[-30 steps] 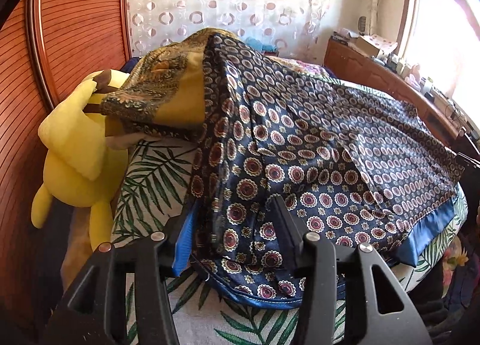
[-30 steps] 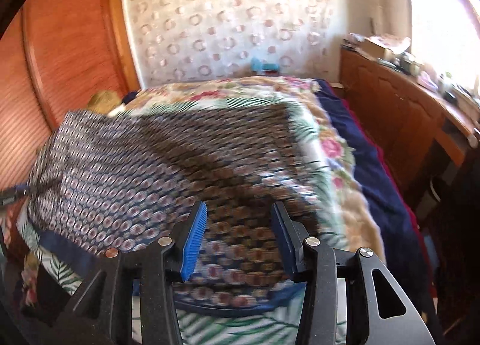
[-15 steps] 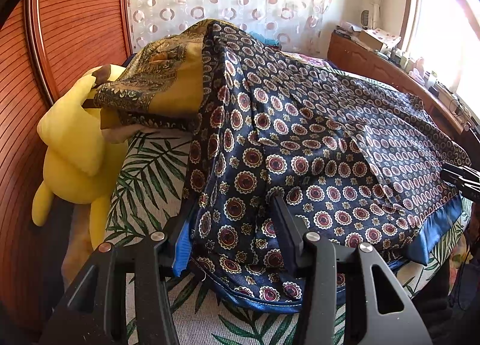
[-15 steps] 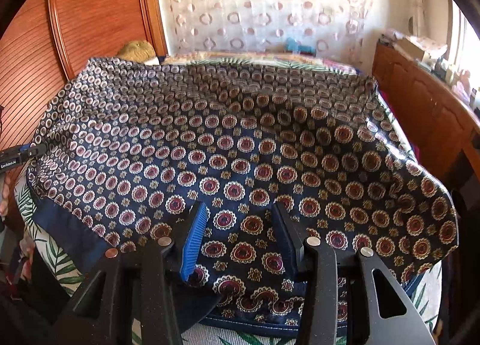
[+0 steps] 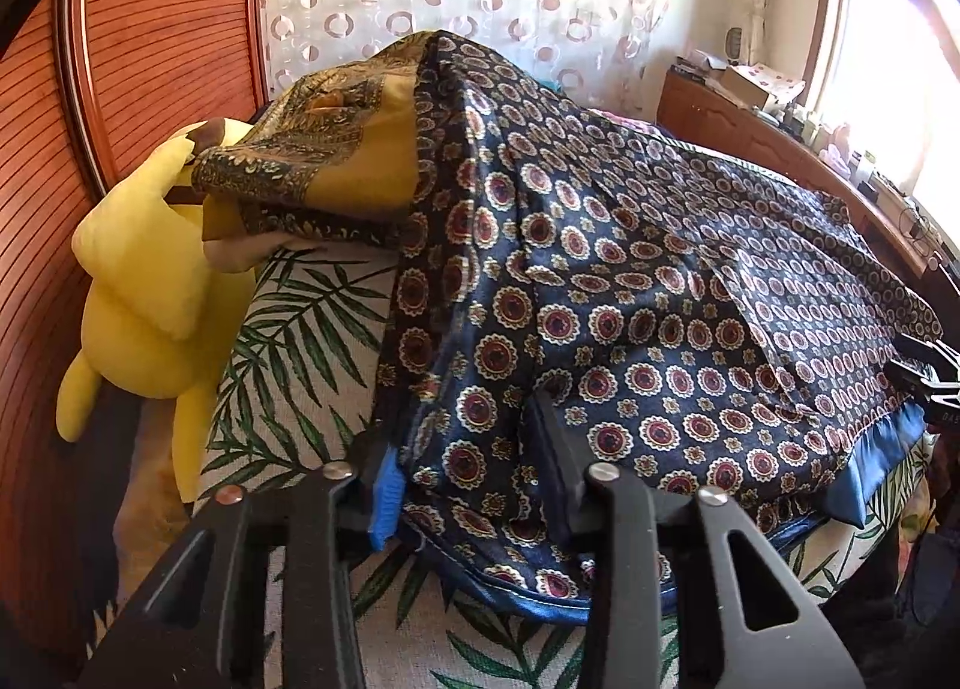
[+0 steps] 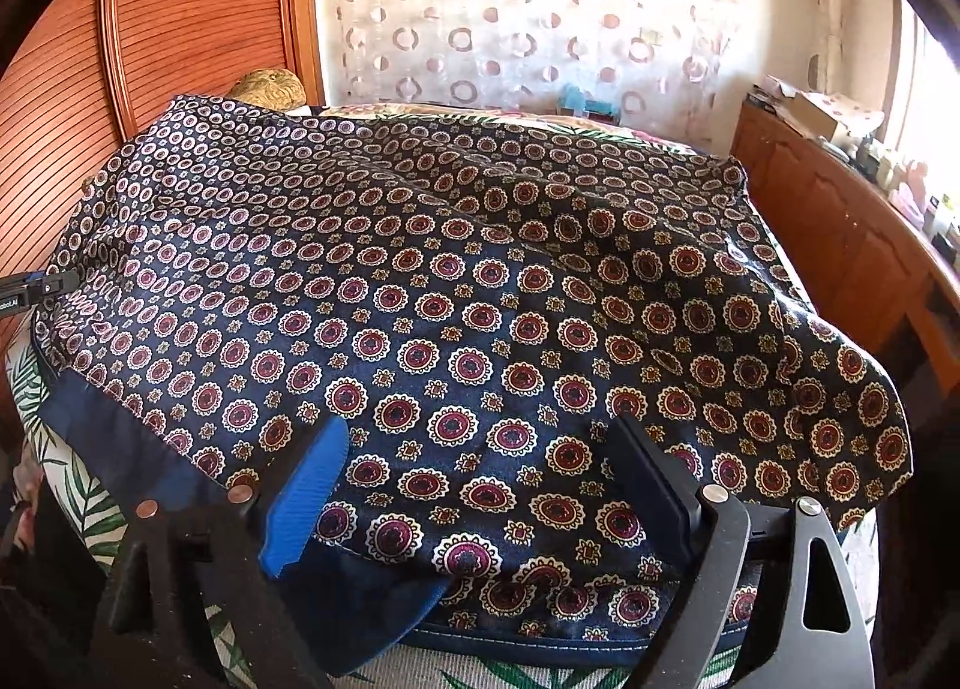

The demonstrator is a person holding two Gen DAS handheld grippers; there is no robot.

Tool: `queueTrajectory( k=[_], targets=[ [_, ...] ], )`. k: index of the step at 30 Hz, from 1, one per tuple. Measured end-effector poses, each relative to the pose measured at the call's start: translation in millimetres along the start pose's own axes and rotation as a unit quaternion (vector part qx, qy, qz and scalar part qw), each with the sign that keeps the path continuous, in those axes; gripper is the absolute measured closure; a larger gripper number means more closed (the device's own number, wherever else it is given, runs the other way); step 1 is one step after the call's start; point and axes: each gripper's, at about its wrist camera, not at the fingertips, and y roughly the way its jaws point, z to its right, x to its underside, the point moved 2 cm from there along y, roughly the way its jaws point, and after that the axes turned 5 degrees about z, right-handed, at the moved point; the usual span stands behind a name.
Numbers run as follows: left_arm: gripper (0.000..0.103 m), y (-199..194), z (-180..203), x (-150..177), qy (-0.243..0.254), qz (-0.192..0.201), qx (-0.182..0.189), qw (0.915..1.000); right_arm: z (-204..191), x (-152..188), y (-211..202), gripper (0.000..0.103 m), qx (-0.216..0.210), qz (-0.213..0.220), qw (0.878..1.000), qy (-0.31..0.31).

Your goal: Fold small clothes

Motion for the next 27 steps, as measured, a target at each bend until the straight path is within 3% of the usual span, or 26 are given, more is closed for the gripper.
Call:
queueTrajectory(
  k=[8, 11, 16, 18, 20, 27],
  targets=[
    [0.067, 0, -12, -3, -0.024, -0.006, 0.007, 0.9997, 3, 0, -12, 0.014, 0.008, -0.009, 1.0, 0.011],
    [0.061, -1, -20, -2, -0.037, -0.007, 0.014, 0.9992, 3, 1, -16, 0.014, 0.016, -0.012, 1.0, 0.003],
    [0.058, -1, -10, 2, -0.008, -0.002, -0.004, 1.0, 8, 2, -19, 0.014, 0.011, -0.019, 1.0, 0.01],
    [0.083, -2, -4, 2, 0.004, -0.003, 0.012, 0.9999, 9, 2, -20, 0.014, 0.009, -0.014, 1.0, 0.009],
    [0.096, -2, 1, 2, 0.005, -0.007, 0.02, 0.9998, 10, 3, -20, 0.014, 0.008, -0.012, 1.0, 0.008],
    [0.099, -26, 10, -14, -0.023, 0.033, 0.062, 0.9973, 12, 7, -24, 0.014, 0.0, -0.01, 1.0, 0.004]
  ],
)
